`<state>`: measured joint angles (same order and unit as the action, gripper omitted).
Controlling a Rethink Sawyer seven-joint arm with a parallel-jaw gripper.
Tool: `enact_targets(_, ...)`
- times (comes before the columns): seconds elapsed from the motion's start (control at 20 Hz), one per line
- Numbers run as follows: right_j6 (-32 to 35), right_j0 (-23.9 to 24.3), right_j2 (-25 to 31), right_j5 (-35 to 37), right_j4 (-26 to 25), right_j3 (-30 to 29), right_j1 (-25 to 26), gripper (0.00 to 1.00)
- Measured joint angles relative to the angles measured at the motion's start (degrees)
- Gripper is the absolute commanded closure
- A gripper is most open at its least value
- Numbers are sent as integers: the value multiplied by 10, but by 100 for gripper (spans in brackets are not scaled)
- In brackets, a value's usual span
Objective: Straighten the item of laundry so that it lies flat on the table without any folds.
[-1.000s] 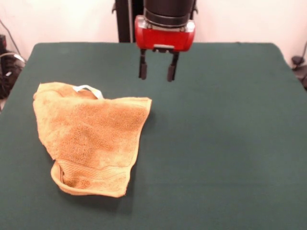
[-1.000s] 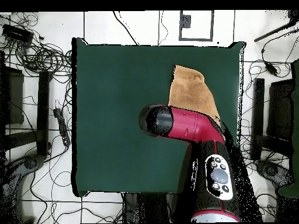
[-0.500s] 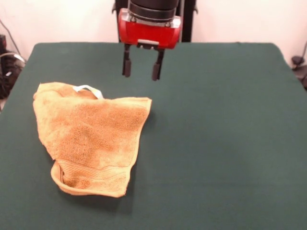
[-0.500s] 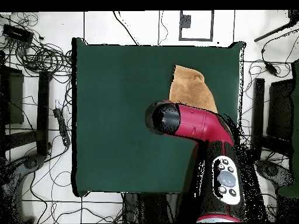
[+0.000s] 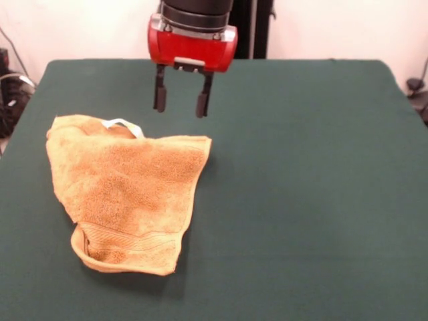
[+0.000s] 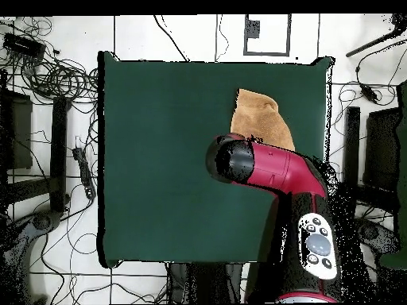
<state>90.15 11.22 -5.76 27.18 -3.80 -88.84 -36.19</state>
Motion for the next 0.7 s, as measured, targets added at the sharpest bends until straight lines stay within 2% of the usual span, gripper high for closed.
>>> enact_targets(0.7,0,6,2,-2,-3,3,12,0)
